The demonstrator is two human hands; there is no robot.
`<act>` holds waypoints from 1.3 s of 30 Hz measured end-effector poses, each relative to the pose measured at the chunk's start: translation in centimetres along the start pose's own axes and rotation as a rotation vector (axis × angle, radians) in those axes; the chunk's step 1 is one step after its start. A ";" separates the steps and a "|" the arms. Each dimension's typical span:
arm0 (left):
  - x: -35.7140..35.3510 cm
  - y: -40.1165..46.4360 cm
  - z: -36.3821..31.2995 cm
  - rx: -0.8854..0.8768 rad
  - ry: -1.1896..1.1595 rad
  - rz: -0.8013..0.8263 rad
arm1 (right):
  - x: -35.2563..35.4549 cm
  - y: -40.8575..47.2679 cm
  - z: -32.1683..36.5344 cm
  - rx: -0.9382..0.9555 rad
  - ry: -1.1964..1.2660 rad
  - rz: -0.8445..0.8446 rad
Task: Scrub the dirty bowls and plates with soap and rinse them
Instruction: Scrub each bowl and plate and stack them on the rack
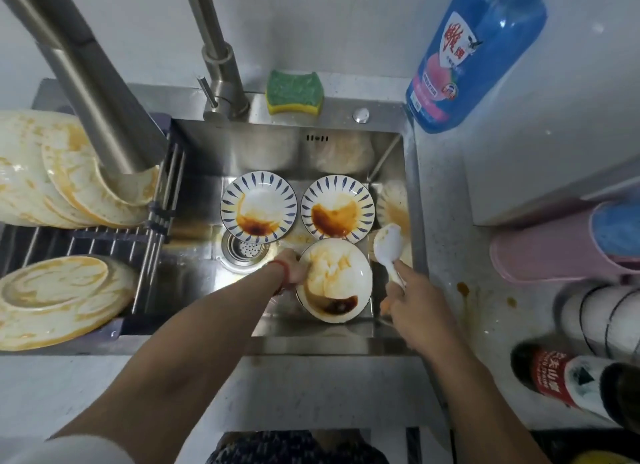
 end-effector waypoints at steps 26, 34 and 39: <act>8.6 -19.0 4.0 -0.332 -0.670 0.544 | -5.9 -3.3 17.6 0.302 -0.579 0.009; 10.1 -20.5 4.2 -0.357 -0.797 0.677 | -8.8 -7.5 20.4 0.522 -0.569 0.236; 11.2 -20.1 4.4 -0.380 -0.879 0.541 | -7.6 -9.3 16.4 0.469 -0.704 0.402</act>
Point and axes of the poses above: each hand's wrist, its own y-axis towards the middle knuckle, its own x-axis out of the back of the hand, z = x × y, the point moved 7 cm from there along y, towards the middle knuckle, and after that the axes turned 8 degrees about x, right-handed, at the moved point
